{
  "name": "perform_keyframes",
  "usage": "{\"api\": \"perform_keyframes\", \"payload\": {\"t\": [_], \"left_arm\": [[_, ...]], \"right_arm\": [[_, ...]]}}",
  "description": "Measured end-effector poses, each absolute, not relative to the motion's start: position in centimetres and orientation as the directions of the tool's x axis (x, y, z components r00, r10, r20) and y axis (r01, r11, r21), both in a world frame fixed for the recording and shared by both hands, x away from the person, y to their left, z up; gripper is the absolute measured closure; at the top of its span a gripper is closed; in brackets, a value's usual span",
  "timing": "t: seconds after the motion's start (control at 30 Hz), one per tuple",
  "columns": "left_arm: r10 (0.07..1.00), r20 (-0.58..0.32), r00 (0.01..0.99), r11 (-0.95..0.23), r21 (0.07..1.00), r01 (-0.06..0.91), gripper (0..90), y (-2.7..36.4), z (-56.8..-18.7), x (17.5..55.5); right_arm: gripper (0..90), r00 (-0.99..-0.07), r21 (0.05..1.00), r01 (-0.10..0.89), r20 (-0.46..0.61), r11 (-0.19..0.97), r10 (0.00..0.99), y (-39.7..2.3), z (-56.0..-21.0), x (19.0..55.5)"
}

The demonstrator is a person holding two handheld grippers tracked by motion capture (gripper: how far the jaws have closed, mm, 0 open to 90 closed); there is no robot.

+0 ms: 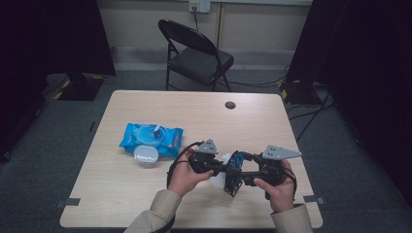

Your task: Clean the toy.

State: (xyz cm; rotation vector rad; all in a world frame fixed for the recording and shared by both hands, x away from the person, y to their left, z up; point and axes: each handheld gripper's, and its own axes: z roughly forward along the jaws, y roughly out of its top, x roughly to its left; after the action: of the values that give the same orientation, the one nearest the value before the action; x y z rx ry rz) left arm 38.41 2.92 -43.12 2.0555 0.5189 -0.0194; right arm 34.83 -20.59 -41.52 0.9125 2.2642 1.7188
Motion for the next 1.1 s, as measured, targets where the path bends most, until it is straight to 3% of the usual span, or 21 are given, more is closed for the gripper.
{"api": "perform_keyframes", "payload": {"t": [0.83, 1.1], "left_arm": [[0.344, -0.251, 0.905, -0.484, 0.779, 0.4, 84.4, 3.1, -47.2, 37.1], [0.364, -0.243, 0.899, -0.494, 0.768, 0.408, 84.2, 5.1, -47.6, 36.6]], "right_arm": [[26.6, -0.79, 0.916, 0.375, 0.237, 0.14, 0.565, -20.9, -41.5, 35.0], [26.6, -0.765, 0.915, 0.384, 0.238, 0.127, 0.599, -22.0, -41.6, 35.4]]}}
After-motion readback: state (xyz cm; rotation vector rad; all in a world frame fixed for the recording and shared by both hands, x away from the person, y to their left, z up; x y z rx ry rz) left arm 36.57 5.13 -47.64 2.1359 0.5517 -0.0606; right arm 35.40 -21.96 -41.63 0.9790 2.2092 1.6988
